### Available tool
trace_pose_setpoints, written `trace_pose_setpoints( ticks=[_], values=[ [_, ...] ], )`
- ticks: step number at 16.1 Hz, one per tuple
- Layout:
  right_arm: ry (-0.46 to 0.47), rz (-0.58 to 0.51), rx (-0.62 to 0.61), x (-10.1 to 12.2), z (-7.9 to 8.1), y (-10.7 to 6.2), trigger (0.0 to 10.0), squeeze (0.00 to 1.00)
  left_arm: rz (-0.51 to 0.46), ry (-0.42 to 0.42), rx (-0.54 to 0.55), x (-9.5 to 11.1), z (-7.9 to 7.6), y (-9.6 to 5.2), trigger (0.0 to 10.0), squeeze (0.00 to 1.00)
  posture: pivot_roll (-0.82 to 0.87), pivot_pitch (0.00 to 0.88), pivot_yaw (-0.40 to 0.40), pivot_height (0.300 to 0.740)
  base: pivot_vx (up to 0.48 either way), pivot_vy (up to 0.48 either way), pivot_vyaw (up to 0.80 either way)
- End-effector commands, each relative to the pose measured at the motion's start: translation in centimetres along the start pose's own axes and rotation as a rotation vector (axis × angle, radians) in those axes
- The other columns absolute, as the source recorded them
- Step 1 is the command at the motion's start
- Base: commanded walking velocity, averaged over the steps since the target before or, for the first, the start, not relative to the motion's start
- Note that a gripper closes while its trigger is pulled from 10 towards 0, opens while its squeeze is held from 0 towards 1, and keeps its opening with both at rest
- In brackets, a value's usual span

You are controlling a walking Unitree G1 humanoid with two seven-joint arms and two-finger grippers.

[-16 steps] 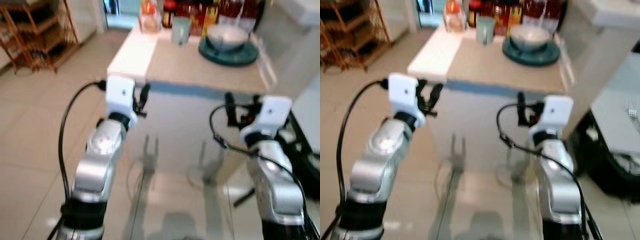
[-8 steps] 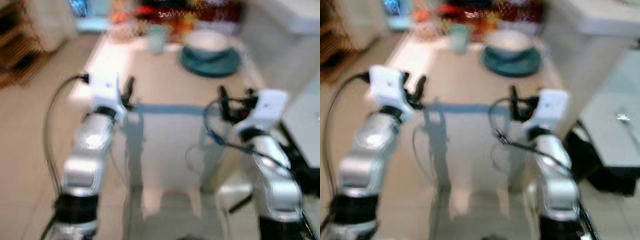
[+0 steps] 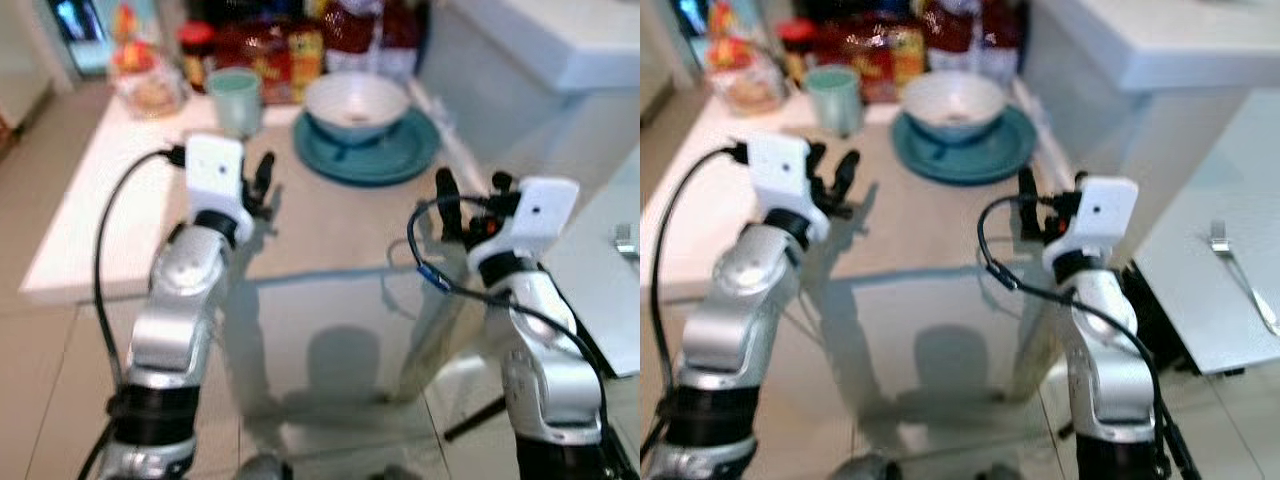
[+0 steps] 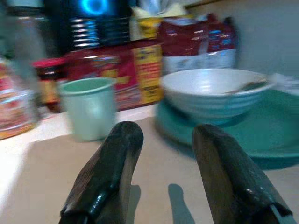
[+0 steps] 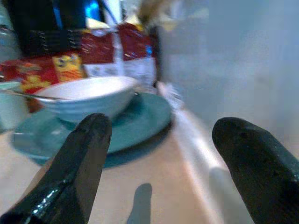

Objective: Setting the table

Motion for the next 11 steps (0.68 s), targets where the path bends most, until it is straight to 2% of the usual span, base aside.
trace_pose_setpoints(
  ticks=[1, 9, 11],
  values=[
    [0.012, 0.004, -0.005, 0.07, -0.18, -0.29, 10.0, 0.00, -0.010, 0.004, -0.017, 0.27, -0.08, -0.10, 10.0, 0.00, 0.05, 0.052, -0.021, 0.740, 0.000, 0.450, 0.00],
    [0.018, 0.004, 0.017, 0.03, 0.05, -0.41, 10.0, 0.00, -0.015, 0.009, -0.027, 0.33, -0.11, -0.03, 10.0, 0.00, 0.05, 0.048, -0.022, 0.740, 0.000, 0.476, -0.77],
    [0.015, 0.005, 0.018, 0.00, -0.01, -0.38, 10.0, 0.00, -0.025, 0.049, -0.012, 0.50, 0.00, -0.10, 10.0, 0.00, 0.05, 0.039, -0.029, 0.740, 0.000, 0.000, -0.80]
  ],
)
Point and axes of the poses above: a point about 5 cm out from each wrist's last joint towards the gripper, its own y axis pointing out of the wrist towards the gripper, its own x axis along the axis of the wrist's last joint, z = x × y, the point moved 2 cm from there along y, pointing out of the wrist towards the gripper, and after that the axes turned 10 degrees about -y, right-handed, at the moved point
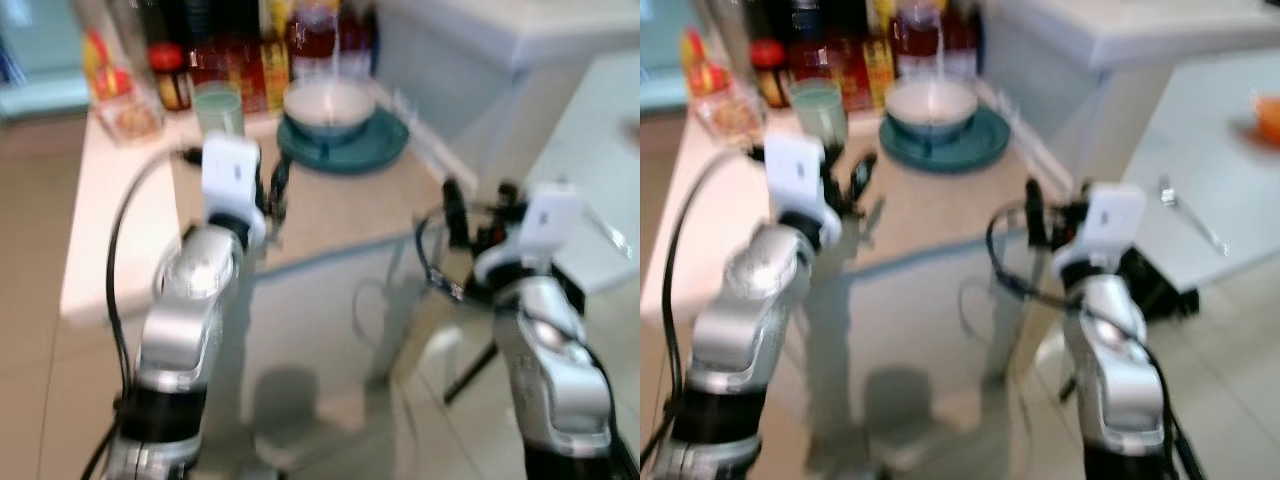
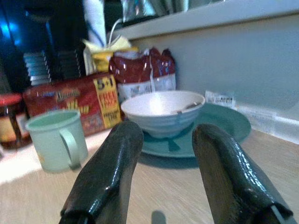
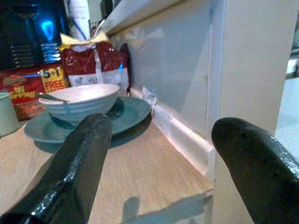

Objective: Setting the table

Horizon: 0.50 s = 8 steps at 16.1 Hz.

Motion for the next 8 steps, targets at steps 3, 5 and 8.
trace_pose_setpoints(
  ticks=[3, 5, 8],
  values=[
    [-0.007, -0.011, 0.015, 0.34, 0.15, 0.22, 10.0, 0.00, -0.001, 0.039, 0.028, -0.14, 0.30, -0.29, 10.0, 0.00, 0.05, 0.031, -0.035, 0.740, 0.000, -0.480, 0.00],
    [-0.011, -0.014, 0.012, 0.46, -0.05, 0.37, 10.0, 0.00, -0.002, -0.021, 0.055, -0.14, 0.55, -0.33, 10.0, 0.00, 0.05, 0.025, -0.040, 0.740, 0.000, 0.000, 0.00],
    [-0.066, -0.020, 0.037, 0.67, -0.15, 0.66, 10.0, 0.00, -0.023, 0.040, 0.022, 0.28, 0.26, -0.18, 10.0, 0.00, 0.05, 0.014, -0.048, 0.740, 0.000, 0.000, 0.00]
  ],
)
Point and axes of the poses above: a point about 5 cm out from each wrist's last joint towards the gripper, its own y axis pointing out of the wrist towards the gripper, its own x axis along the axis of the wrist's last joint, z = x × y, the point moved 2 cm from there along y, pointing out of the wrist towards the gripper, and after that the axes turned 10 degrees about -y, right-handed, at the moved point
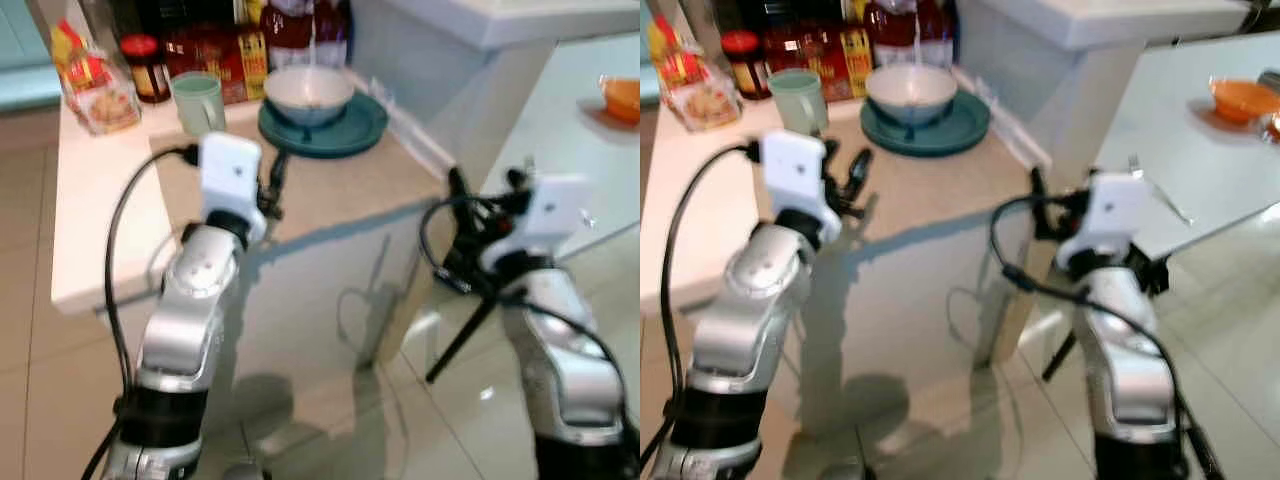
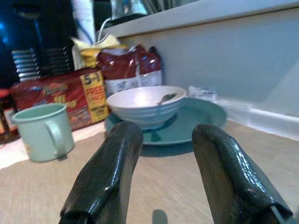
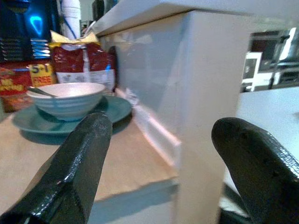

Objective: Setting the table

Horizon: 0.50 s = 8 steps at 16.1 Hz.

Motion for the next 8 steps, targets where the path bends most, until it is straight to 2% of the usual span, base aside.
trace_pose_setpoints(
  ticks=[1, 4, 8],
  values=[
    [-0.002, -0.004, 0.031, 0.1, 0.7, 0.3, 10.0, 0.00, -0.032, 0.024, -0.004, 0.8, 0.2, 0.0, 10.0, 0.00, 0.05, 0.012, -0.050, 0.740, 0.352, 0.000, 0.80],
    [-0.011, -0.011, 0.030, 0.3, 0.8, 0.5, 10.0, 0.00, -0.036, 0.006, -0.013, 0.8, 0.0, 0.0, 10.0, 0.00, 0.05, 0.014, -0.051, 0.740, 0.387, 0.000, 0.80],
    [0.046, 0.000, -0.035, 0.0, -0.2, 0.3, 10.0, 0.00, -0.040, -0.012, -0.062, 0.9, -1.0, 0.0, 10.0, 0.00, 0.05, 0.019, -0.049, 0.740, 0.386, 0.000, 0.00]
  ],
)
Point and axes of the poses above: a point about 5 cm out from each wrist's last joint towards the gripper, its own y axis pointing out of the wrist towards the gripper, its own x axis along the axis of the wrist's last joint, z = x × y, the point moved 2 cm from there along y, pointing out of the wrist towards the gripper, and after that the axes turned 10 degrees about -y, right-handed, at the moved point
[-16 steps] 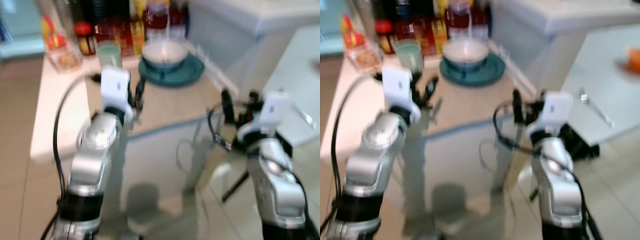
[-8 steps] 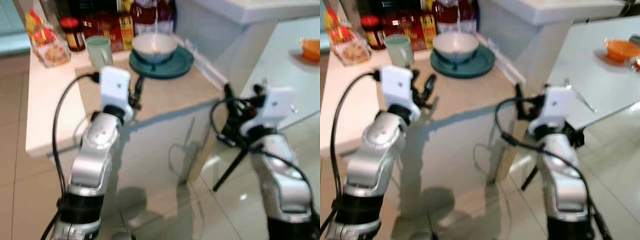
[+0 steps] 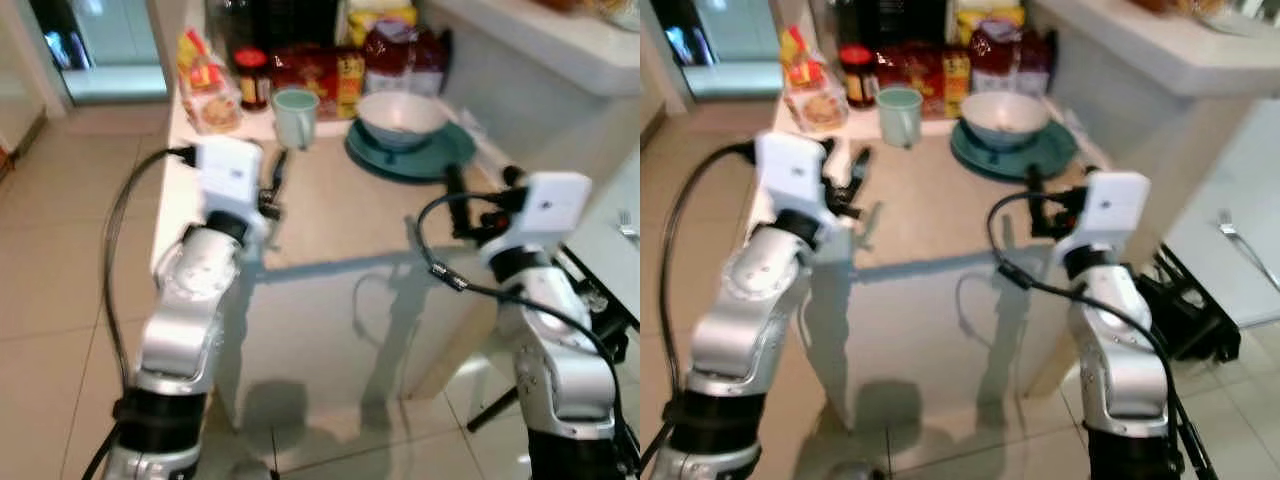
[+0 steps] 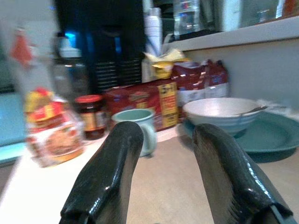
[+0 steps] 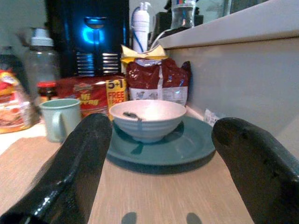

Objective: Setting the table

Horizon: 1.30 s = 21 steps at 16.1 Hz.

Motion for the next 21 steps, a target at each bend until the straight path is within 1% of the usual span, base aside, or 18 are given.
trace_pose_setpoints(
  ticks=[1, 5, 7, 9, 12, 13, 14, 15, 16, 17, 20, 21],
  values=[
    [0.017, 0.007, -0.016, -0.1, -0.4, -0.1, 10.0, 0.00, -0.022, -0.003, -0.027, 0.7, -0.5, 0.3, 10.0, 0.00, 0.05, 0.020, -0.050, 0.740, 0.379, 0.000, -0.41],
    [0.034, 0.013, -0.013, -0.3, -0.2, -0.6, 10.0, 0.00, -0.022, -0.023, -0.085, 0.8, -1.5, 0.2, 10.0, 0.00, 0.05, 0.024, -0.042, 0.740, 0.361, 0.000, -0.80],
    [0.034, 0.013, -0.013, -0.3, -0.2, -0.6, 10.0, 0.00, -0.019, -0.025, -0.097, 0.7, -1.7, 0.2, 10.0, 0.00, 0.05, 0.026, -0.040, 0.740, 0.324, 0.000, -0.66],
    [0.030, 0.009, -0.008, -0.2, -0.1, -0.5, 10.0, 0.00, -0.017, -0.041, -0.112, 0.7, -2.0, 0.2, 10.0, 0.00, 0.05, 0.028, -0.041, 0.740, 0.000, 0.000, 0.00],
    [0.031, 0.012, 0.004, -0.3, 0.0, -0.7, 10.0, 0.00, -0.012, -0.064, -0.166, 0.7, -2.6, 0.0, 10.0, 0.00, 0.05, 0.029, -0.039, 0.740, 0.000, 0.000, 0.00],
    [0.031, 0.014, 0.006, -0.4, 0.0, -0.7, 10.0, 0.00, 0.006, -0.111, -0.177, 0.5, -2.8, 0.0, 10.0, 0.00, 0.05, 0.033, -0.038, 0.740, 0.000, 0.000, 0.00],
    [0.032, 0.015, 0.008, -0.4, 0.0, -0.8, 10.0, 0.00, 0.021, -0.119, -0.166, 0.4, -2.7, 0.1, 10.0, 0.00, 0.05, 0.033, -0.038, 0.740, 0.000, 0.000, 0.00],
    [0.031, 0.017, 0.010, -0.4, -0.1, -0.8, 10.0, 0.00, 0.050, -0.130, -0.140, 0.1, -2.4, 0.6, 10.0, 0.00, 0.05, 0.034, -0.040, 0.740, 0.000, 0.000, 0.00],
    [0.029, 0.019, 0.012, -0.4, -0.2, -0.8, 10.0, 0.00, 0.056, -0.130, -0.135, 0.1, -2.2, 0.8, 10.0, 0.76, 0.05, 0.035, -0.041, 0.740, 0.000, 0.000, 0.00],
    [0.025, 0.022, 0.015, -0.5, -0.3, -0.8, 10.0, 0.00, 0.058, -0.138, -0.142, 0.2, -2.2, 1.1, 10.0, 1.00, 0.05, 0.035, -0.041, 0.740, 0.000, 0.000, 0.00],
    [0.021, 0.028, 0.018, -0.5, -0.4, -0.8, 10.0, 0.00, 0.065, -0.144, -0.145, 0.2, -2.2, 1.4, 10.0, 1.00, 0.04, 0.037, -0.041, 0.740, 0.000, 0.000, 0.00],
    [0.018, 0.032, 0.019, -0.6, -0.4, -0.9, 10.0, 0.00, 0.080, -0.141, -0.133, -0.1, -2.2, 1.4, 10.0, 1.00, 0.04, 0.039, -0.043, 0.740, 0.000, 0.000, 0.00]
  ],
)
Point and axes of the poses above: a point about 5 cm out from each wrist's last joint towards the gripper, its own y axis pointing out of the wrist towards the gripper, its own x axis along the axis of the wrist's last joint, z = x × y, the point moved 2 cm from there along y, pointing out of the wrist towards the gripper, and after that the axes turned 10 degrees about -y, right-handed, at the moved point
